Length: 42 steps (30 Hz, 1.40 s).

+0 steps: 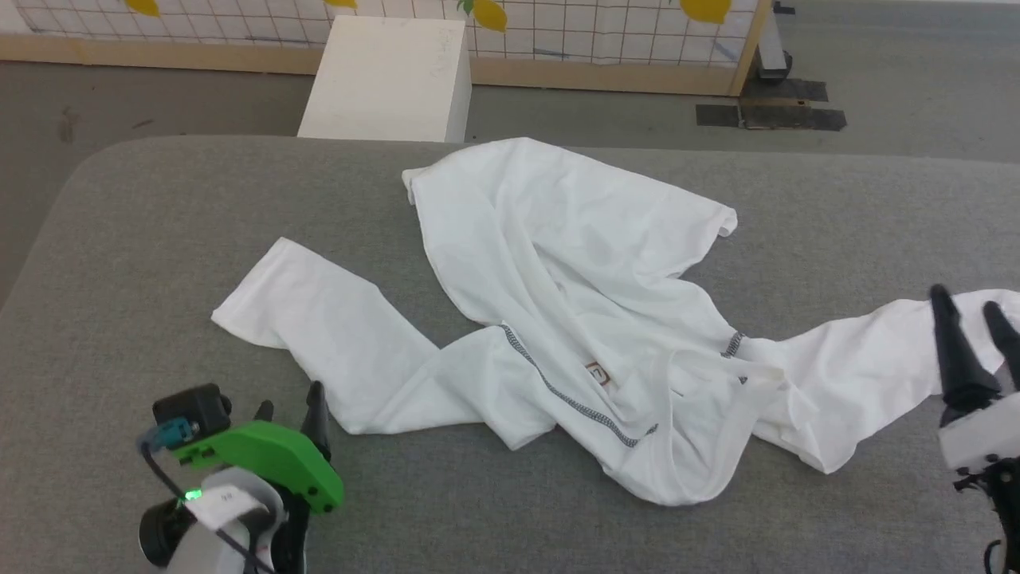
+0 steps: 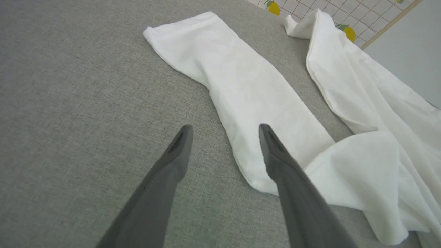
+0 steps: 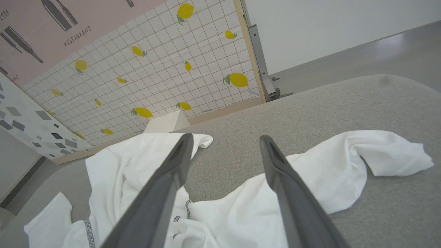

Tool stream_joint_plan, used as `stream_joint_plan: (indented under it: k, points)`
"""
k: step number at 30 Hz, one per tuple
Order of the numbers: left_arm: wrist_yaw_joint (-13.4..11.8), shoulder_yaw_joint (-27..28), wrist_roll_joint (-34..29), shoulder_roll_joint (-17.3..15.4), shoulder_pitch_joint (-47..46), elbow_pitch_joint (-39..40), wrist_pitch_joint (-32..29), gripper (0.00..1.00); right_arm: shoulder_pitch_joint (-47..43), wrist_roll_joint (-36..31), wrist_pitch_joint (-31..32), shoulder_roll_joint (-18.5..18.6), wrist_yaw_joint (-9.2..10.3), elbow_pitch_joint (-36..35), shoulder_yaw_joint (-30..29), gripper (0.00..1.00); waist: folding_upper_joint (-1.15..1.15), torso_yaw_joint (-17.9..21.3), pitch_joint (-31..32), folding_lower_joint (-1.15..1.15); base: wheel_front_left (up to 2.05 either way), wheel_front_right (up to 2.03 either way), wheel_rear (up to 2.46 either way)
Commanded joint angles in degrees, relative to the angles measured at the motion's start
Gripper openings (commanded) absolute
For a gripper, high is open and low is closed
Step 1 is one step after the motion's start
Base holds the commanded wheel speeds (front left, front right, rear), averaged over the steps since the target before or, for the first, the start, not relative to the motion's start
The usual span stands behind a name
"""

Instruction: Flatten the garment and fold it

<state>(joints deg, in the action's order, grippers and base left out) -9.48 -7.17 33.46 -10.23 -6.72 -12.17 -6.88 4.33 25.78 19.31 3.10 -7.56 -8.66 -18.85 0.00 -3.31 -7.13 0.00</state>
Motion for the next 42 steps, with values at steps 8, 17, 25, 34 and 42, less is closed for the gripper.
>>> stream_joint_plan:
  k: [8,17,25,34,42]
  points:
    - [-1.8,-1.7,1.3,-1.5,-9.6,-9.7,-11.3,1.0,-0.7,1.1,-3.8,-0.2,0.08,2.6,-0.9,1.0,0.0,3.2,-2.2,0.0,0.0,0.0,0.0]
    - [-2.1,3.7,5.9,-1.9,-10.0,-13.1,-9.4,0.0,-1.4,1.0,-5.6,-0.2,0.08,4.6,-1.3,1.0,0.0,3.7,-1.8,0.0,0.0,0.0,0.0]
    - [-5.9,13.8,9.0,-7.3,-5.0,-7.5,-5.5,0.0,-3.2,0.4,-5.4,-0.2,0.08,5.5,-2.5,1.0,0.0,0.7,-0.6,0.0,0.0,0.0,0.0]
    - [-7.8,11.1,6.0,-7.9,-4.3,-0.5,-6.0,1.0,-2.5,1.0,-5.3,-0.2,0.08,6.1,0.2,1.0,0.0,0.3,-0.5,0.0,0.0,0.0,0.0]
    - [1.3,-6.2,-0.8,-6.0,-13.3,4.7,-10.0,1.0,-2.5,1.3,-5.1,-0.2,0.08,6.4,1.0,1.0,0.0,1.7,-1.8,0.0,0.0,0.0,0.0]
